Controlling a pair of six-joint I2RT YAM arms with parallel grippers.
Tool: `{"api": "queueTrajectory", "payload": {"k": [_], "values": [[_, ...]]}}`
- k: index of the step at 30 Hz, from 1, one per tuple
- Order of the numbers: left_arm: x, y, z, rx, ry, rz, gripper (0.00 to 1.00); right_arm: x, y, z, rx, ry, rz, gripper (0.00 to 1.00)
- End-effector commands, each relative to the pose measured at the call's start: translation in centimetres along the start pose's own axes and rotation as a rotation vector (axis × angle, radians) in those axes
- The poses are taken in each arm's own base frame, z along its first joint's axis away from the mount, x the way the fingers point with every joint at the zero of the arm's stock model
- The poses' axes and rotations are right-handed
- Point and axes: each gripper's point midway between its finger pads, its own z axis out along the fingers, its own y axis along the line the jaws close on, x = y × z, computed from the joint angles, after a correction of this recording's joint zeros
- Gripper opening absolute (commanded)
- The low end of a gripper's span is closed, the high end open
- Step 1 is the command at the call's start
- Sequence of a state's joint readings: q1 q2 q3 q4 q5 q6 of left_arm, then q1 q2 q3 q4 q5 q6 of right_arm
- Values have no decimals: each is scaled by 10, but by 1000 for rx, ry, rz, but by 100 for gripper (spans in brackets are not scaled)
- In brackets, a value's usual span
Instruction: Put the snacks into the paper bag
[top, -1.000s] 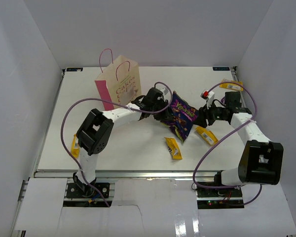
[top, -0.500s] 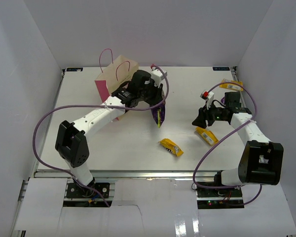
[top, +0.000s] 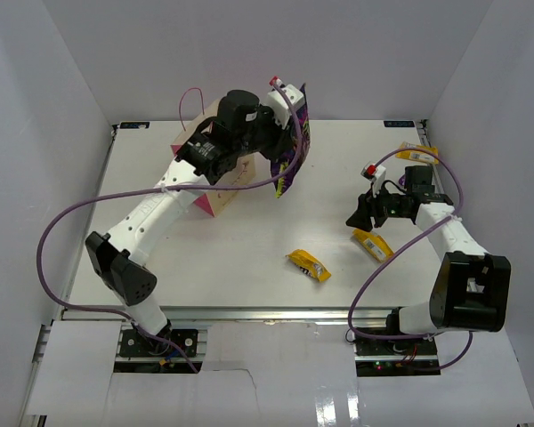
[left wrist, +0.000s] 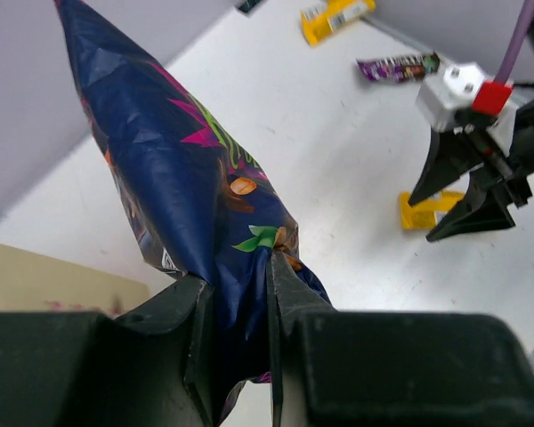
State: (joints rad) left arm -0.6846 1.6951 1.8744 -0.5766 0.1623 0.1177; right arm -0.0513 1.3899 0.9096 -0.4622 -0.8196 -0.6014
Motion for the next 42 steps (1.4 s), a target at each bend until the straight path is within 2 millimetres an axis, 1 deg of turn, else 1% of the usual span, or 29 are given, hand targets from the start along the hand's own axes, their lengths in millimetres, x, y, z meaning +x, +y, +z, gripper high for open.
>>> {"api": "queueTrajectory", "payload": {"k": [1, 2, 4, 5, 7, 8, 10, 13, 15, 16, 17, 19, 20, 22, 23, 25, 27, 28, 29, 30, 33, 34, 35, 37, 38, 39, 42], "values": [[-130, 16, -96, -132, -361, 180, 0, -12, -2, 1, -15, -35, -6, 57], [-144, 20, -108, -158, -395, 198, 0, -13, -1, 1, -17, -39, -8, 57], [-154, 29, -116, -205, -413, 233, 0, -12, -1, 2, -21, -38, -1, 57], [-165, 32, -125, -224, -439, 243, 0, -12, -1, 2, -22, -40, -1, 57], [-175, 40, -131, -256, -464, 268, 0, -10, -1, 3, -26, -37, 7, 57], [-184, 44, -139, -279, -490, 272, 0, -10, -1, 4, -27, -37, 8, 57], [-195, 49, -147, -302, -526, 288, 0, -9, 0, 4, -32, -39, 14, 57], [-214, 63, -161, -357, -582, 305, 0, -7, 1, 6, -44, -40, 26, 57], [-221, 80, -171, -411, -604, 326, 0, -6, 2, 7, -48, -40, 33, 57], [-221, 86, -174, -429, -607, 329, 0, -4, 2, 8, -49, -38, 37, 57], [-221, 102, -184, -470, -609, 327, 0, -5, 2, 8, -50, -39, 37, 57], [-218, 115, -189, -491, -607, 332, 0, -5, 2, 8, -53, -40, 40, 57], [-215, 128, -195, -521, -604, 329, 0, -5, 3, 8, -56, -42, 43, 57], [-214, 136, -198, -523, -611, 341, 0, -4, 3, 9, -64, -44, 51, 57], [-214, 144, -202, -540, -613, 346, 0, -4, 4, 9, -67, -44, 55, 57], [-217, 147, -202, -526, -626, 371, 0, -3, 5, 11, -76, -45, 66, 57], [-219, 154, -207, -534, -633, 390, 0, -2, 5, 12, -77, -44, 69, 57], [-218, 155, -206, -522, -632, 398, 0, -1, 4, 12, -76, -42, 70, 57], [-215, 162, -208, -530, -625, 402, 0, -1, 4, 12, -76, -42, 70, 57], [-214, 165, -210, -530, -623, 403, 0, 0, 5, 12, -76, -41, 70, 57], [-202, 170, -211, -510, -599, 406, 0, 1, 4, 13, -75, -40, 71, 57], [-200, 170, -217, -511, -597, 407, 0, 3, 4, 13, -77, -38, 75, 57], [-192, 171, -212, -501, -574, 397, 0, 3, 4, 14, -78, -39, 75, 57], [-185, 171, -215, -497, -559, 390, 0, 5, 4, 15, -79, -37, 77, 57], [-185, 166, -223, -500, -565, 396, 0, 6, 4, 15, -79, -35, 80, 57], [-175, 168, -219, -497, -543, 386, 0, 8, 4, 16, -82, -33, 85, 57], [-163, 167, -224, -500, -516, 380, 0, 8, 3, 17, -83, -31, 87, 57]]}}
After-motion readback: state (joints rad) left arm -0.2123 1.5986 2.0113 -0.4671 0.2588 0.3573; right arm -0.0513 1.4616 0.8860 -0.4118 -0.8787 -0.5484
